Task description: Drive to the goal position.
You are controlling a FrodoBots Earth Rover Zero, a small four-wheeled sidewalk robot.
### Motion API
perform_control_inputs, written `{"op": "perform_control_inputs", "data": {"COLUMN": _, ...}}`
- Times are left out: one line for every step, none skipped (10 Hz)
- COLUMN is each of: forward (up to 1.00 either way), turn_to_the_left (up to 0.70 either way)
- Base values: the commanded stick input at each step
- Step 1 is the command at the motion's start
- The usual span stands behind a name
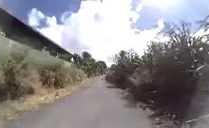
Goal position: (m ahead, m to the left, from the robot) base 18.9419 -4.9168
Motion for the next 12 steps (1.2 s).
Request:
{"op": "perform_control_inputs", "data": {"forward": 0.85, "turn_to_the_left": 0.0}}
{"op": "perform_control_inputs", "data": {"forward": 0.85, "turn_to_the_left": 0.03}}
{"op": "perform_control_inputs", "data": {"forward": 0.85, "turn_to_the_left": 0.11}}
{"op": "perform_control_inputs", "data": {"forward": 0.85, "turn_to_the_left": 0.18}}
{"op": "perform_control_inputs", "data": {"forward": 0.85, "turn_to_the_left": 0.28}}
{"op": "perform_control_inputs", "data": {"forward": 0.85, "turn_to_the_left": 0.15}}
{"op": "perform_control_inputs", "data": {"forward": 0.85, "turn_to_the_left": 0.03}}
{"op": "perform_control_inputs", "data": {"forward": 0.85, "turn_to_the_left": 0.0}}
{"op": "perform_control_inputs", "data": {"forward": 0.85, "turn_to_the_left": 0.0}}
{"op": "perform_control_inputs", "data": {"forward": 0.85, "turn_to_the_left": 0.0}}
{"op": "perform_control_inputs", "data": {"forward": 0.85, "turn_to_the_left": 0.0}}
{"op": "perform_control_inputs", "data": {"forward": 0.85, "turn_to_the_left": 0.0}}
